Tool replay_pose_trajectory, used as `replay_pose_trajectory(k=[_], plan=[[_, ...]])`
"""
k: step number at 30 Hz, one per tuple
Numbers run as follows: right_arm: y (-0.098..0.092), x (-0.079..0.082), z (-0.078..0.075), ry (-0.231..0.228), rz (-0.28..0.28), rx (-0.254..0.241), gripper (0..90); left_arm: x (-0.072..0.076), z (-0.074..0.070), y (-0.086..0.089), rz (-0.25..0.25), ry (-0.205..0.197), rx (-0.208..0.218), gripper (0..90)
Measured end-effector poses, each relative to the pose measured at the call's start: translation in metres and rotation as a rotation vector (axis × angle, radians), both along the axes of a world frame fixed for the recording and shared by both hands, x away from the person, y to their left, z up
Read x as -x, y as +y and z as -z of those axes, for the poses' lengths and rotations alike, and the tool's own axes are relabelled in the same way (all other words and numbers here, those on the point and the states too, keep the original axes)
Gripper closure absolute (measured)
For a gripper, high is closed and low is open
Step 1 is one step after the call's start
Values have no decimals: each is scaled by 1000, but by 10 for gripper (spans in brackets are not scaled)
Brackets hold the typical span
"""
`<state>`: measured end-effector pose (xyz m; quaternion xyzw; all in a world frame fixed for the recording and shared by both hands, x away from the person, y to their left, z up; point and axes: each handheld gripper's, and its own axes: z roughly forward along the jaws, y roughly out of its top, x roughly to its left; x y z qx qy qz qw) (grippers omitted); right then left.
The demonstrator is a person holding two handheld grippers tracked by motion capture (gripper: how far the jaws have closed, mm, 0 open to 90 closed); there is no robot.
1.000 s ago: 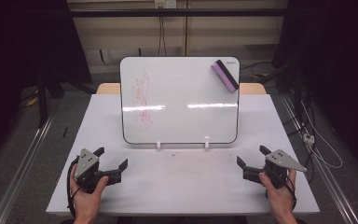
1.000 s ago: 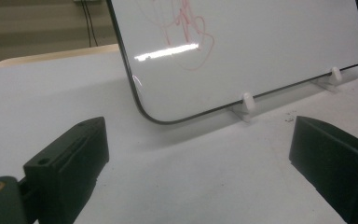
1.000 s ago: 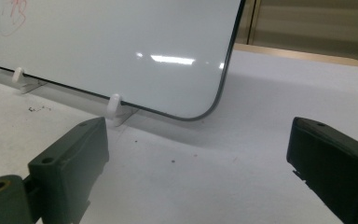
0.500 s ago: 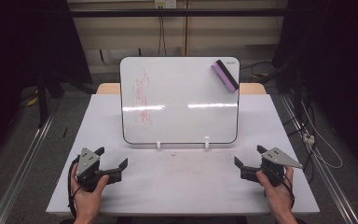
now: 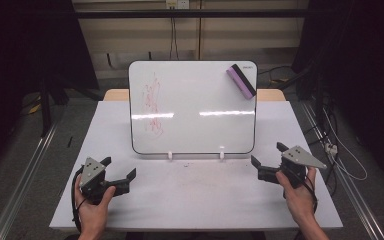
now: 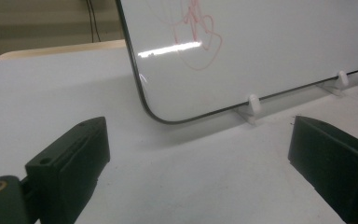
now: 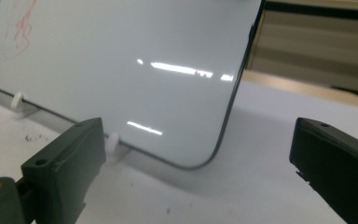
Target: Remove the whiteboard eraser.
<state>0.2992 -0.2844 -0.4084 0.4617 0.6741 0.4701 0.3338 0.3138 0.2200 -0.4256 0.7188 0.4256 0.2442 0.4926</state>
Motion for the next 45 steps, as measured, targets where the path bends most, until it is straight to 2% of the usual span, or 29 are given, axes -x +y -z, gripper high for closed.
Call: replay_pose_trajectory(k=[8,13,16,21,22,25,28,32,34,35,37,38,42,45], plan=[[16,-26,-26,-30,-49,17,45,0,0,0,5,0,-2,50],[20,-36,-34,-25,-56,28,39,-2,1,-1,10,13,10,50],[20,-41,-38,-37,-45,48,39,-3,2,-1,13,9,-3,50],[17,-52,-52,-59,-49,52,39,-2,4,2,7,15,-6,50],[18,-55,-55,-64,-45,57,40,-1,4,3,0,17,4,50],[19,-60,-63,-62,-50,72,40,-1,4,5,-1,15,-2,50],[23,-69,-80,-72,-40,112,62,-2,4,5,0,17,-2,50],[24,-79,-95,-84,-28,117,95,-2,4,3,3,16,2,50],[24,-82,-98,-84,-26,119,110,-2,4,3,6,13,0,50],[25,-86,-103,-81,-19,139,128,-3,4,3,6,14,-2,50],[26,-89,-105,-80,-18,149,130,-3,5,2,6,16,-3,50],[27,-94,-107,-64,-19,161,132,-3,5,2,7,16,-5,50],[29,-104,-110,-49,-12,186,156,-3,4,2,7,15,-6,50],[29,-109,-115,-54,-8,195,176,-4,4,0,7,20,-2,50]])
